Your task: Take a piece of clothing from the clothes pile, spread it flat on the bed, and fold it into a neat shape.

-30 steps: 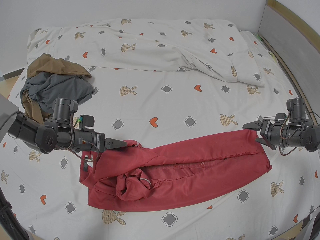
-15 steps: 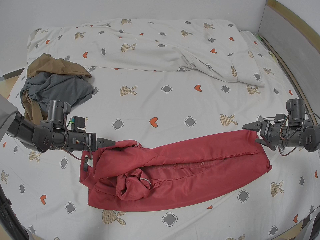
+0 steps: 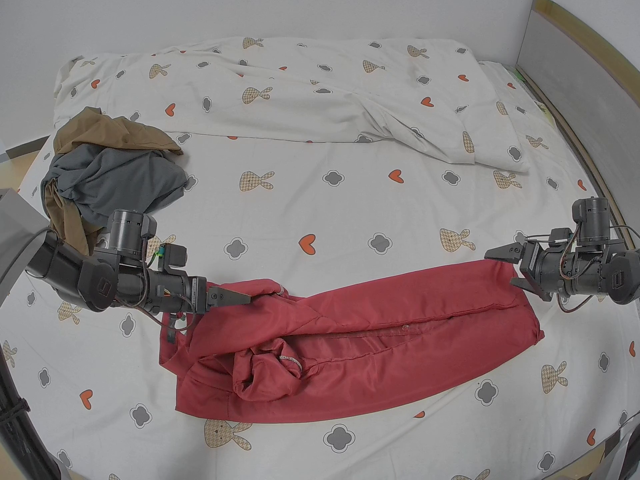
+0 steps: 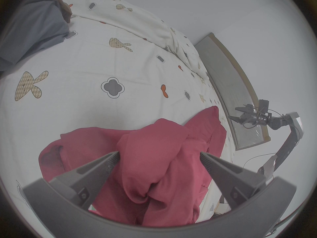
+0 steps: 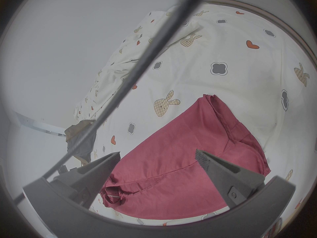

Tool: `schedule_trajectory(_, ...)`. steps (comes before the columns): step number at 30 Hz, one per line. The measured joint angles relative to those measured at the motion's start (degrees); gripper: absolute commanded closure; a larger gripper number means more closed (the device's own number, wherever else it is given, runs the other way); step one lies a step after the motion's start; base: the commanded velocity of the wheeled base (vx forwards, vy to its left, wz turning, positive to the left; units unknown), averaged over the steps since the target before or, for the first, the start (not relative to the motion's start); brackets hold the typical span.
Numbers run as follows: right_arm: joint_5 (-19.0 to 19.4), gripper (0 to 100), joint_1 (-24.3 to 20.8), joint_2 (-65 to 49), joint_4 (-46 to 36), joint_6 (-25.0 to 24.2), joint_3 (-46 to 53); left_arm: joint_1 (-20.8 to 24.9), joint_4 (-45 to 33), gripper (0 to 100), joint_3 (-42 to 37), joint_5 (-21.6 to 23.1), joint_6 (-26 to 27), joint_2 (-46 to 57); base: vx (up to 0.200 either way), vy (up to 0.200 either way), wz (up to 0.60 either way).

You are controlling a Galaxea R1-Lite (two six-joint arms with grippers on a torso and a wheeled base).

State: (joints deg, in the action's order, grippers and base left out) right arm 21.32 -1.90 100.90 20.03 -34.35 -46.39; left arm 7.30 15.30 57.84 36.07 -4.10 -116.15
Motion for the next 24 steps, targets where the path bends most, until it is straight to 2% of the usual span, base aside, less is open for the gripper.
schedule_trajectory(2,0.00,0,0.00,0.00,-0.02,0.01,0.00,-0.13,0.05,0,0.23,0.02,-0.02,-0.28,0.000,0.000,0.00)
schedule_trajectory(3,0.02,0,0.00,0.00,-0.02,0.00,0.00,-0.22,0.13,100,0.30,0.05,-0.02,-0.39,0.000,0.000,0.00)
schedule_trajectory(16,0.02,0,-0.05,0.00,0.00,0.00,-0.02,-2.49,0.24,100,1.57,0.06,-0.02,-0.49,0.000,0.000,0.00)
schedule_trajectory(24,0.00,0,-0.05,0.00,0.00,0.00,-0.02,-3.08,0.20,100,4.94,0.06,-1.16,1.49,0.000,0.000,0.00)
